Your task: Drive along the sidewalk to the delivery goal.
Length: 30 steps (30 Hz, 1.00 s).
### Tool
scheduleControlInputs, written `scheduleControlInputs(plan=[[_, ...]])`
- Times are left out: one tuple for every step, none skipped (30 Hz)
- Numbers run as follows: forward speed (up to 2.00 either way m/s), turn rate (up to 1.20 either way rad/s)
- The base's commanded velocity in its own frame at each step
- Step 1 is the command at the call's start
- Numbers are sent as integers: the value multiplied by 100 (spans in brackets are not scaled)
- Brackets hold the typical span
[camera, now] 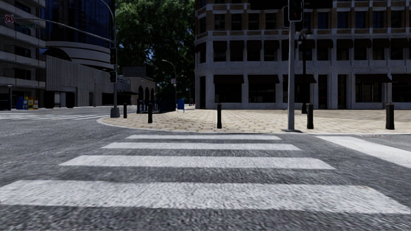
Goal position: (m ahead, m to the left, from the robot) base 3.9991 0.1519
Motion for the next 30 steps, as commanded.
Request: scheduleControlInputs(plan=[[200, 0], [200, 0], [200, 0], [200, 0], [200, 0], [200, 0], [200, 0], [200, 0], [200, 0], [200, 0], [200, 0], [200, 0], [200, 0], [200, 0], [200, 0], [200, 0], [200, 0], [200, 0], [200, 0], [200, 0], [200, 0], [200, 0], [200, 0], [200, 0], [200, 0], [200, 0], [200, 0], [200, 0], [200, 0], [200, 0]])
